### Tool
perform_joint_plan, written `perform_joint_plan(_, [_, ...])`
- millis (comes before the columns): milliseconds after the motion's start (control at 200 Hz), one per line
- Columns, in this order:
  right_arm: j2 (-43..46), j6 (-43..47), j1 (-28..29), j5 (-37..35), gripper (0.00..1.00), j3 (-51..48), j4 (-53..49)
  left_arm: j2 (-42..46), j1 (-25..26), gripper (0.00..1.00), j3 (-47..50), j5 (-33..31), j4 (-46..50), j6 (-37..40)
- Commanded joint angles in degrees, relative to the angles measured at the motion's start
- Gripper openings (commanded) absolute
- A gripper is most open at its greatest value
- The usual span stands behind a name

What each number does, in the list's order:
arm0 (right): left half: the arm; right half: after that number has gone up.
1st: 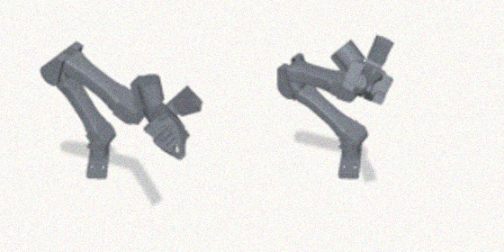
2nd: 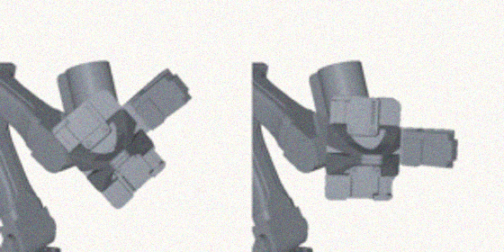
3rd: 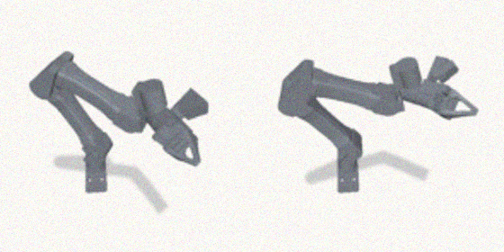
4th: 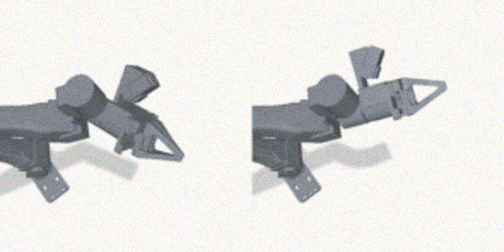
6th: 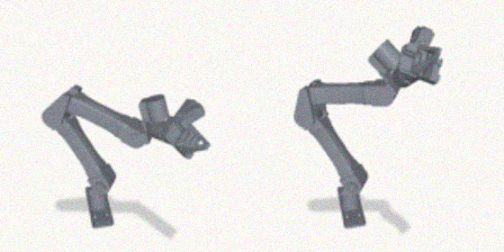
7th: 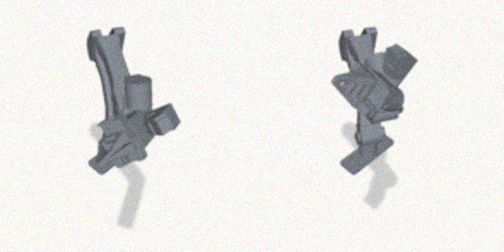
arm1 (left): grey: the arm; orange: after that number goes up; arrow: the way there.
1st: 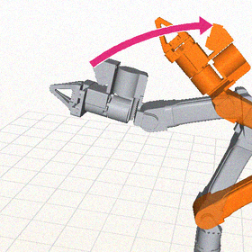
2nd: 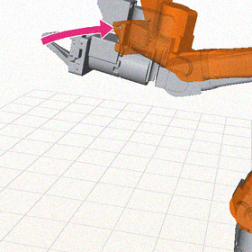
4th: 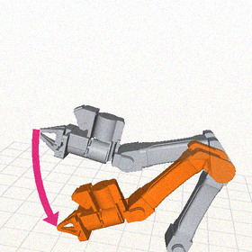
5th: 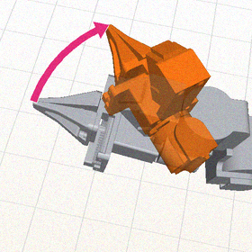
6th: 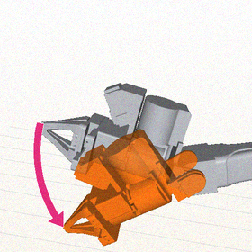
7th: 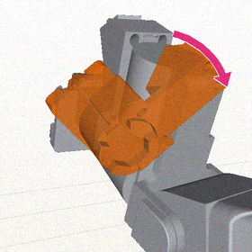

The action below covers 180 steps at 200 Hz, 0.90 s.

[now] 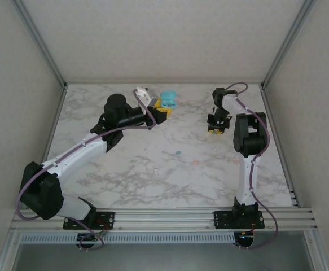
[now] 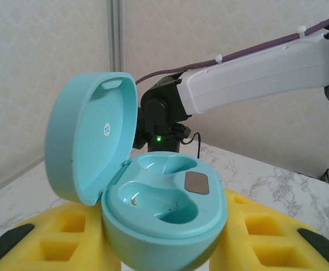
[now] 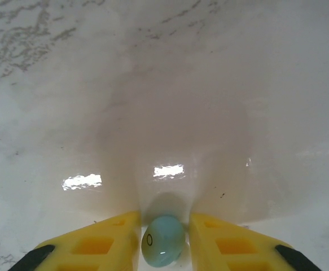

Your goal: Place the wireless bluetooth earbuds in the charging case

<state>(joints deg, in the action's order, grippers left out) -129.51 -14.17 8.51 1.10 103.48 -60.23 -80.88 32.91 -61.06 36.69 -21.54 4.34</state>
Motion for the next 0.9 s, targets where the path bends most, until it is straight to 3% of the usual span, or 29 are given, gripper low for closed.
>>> perform_joint_plan(0, [-0.17, -0.17, 0.42, -1.38, 0.30, 0.56, -0.95, 0.99, -0.21, 0.26, -1.87, -0.68, 0.07, 0.57])
perform_joint_plan(896, [-1.09, -1.58, 0.43, -0.60, 0.26, 0.55, -0.60, 0.51, -0.22, 0.25, -2.31, -0.72, 0.01, 0.72])
